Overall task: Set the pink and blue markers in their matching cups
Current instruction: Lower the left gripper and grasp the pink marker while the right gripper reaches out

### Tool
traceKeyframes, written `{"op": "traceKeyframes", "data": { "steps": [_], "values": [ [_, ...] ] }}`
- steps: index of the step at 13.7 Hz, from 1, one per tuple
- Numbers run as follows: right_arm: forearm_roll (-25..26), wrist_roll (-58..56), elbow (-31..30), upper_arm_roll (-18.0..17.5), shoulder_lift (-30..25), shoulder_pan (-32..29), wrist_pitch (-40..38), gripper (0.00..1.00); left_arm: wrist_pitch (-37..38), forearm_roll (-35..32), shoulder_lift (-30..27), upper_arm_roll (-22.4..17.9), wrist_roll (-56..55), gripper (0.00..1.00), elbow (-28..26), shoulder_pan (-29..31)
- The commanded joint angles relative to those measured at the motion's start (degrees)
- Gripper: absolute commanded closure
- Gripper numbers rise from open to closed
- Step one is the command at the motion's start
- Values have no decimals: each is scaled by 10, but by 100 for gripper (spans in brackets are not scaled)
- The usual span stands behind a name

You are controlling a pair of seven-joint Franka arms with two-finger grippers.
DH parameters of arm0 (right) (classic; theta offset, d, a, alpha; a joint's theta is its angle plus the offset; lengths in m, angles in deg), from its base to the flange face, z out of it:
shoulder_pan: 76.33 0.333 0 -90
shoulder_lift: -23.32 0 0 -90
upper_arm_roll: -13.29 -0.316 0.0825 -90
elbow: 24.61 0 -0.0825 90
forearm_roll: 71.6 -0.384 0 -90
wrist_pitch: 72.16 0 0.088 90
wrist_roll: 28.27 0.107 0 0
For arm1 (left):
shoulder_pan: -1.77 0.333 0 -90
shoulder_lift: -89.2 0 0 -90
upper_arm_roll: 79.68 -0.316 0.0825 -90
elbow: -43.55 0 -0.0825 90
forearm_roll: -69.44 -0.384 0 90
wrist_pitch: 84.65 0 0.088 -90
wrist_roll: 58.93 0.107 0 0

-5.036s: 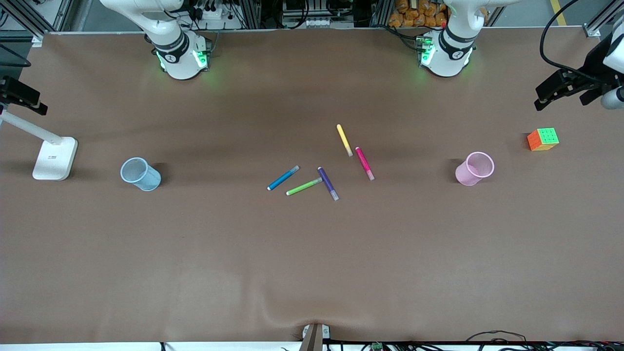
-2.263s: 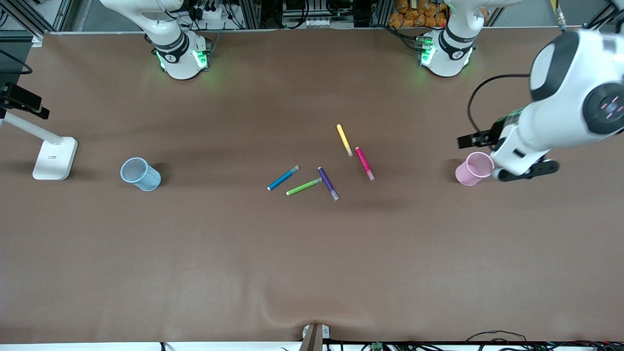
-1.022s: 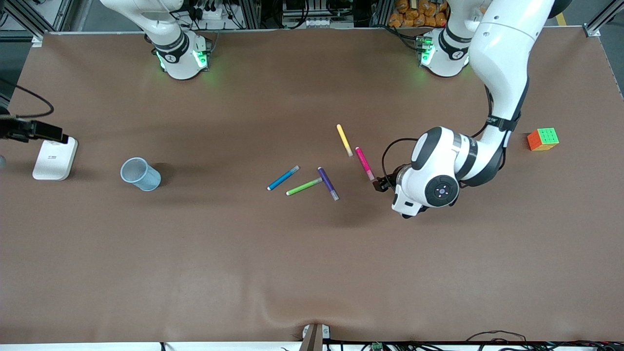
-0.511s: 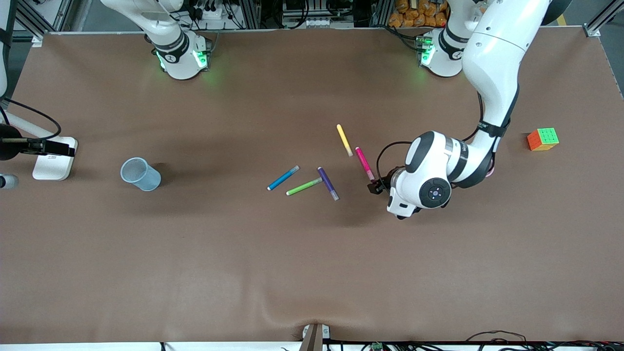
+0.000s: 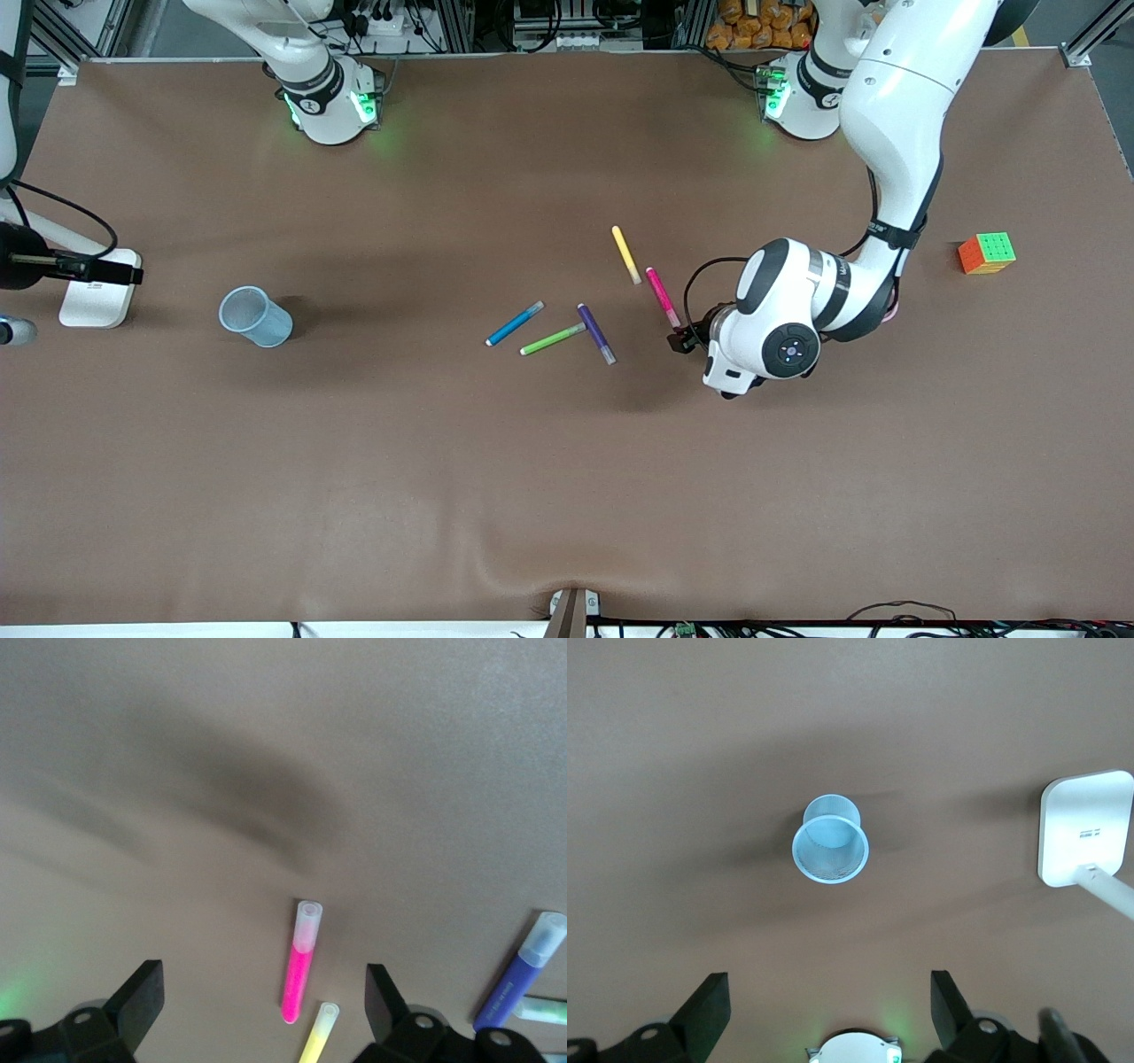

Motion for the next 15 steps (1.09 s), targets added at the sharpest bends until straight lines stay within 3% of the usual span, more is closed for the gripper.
{"op": "traceKeyframes", "data": {
  "steps": [1, 12, 15],
  "values": [
    [-12, 41, 0, -3, -3, 10, -12, 0, -10, 33, -6, -1, -9, 0, -4, -6],
    [-31, 149, -34, -3, -23, 57, -15, 0, -36, 53, 16, -1, -10, 0, -6, -17],
    [-49, 205, -102, -3, -63, 78, 32, 0, -53, 53, 24, 0, -14, 0, -6, -23]
  ]
}}
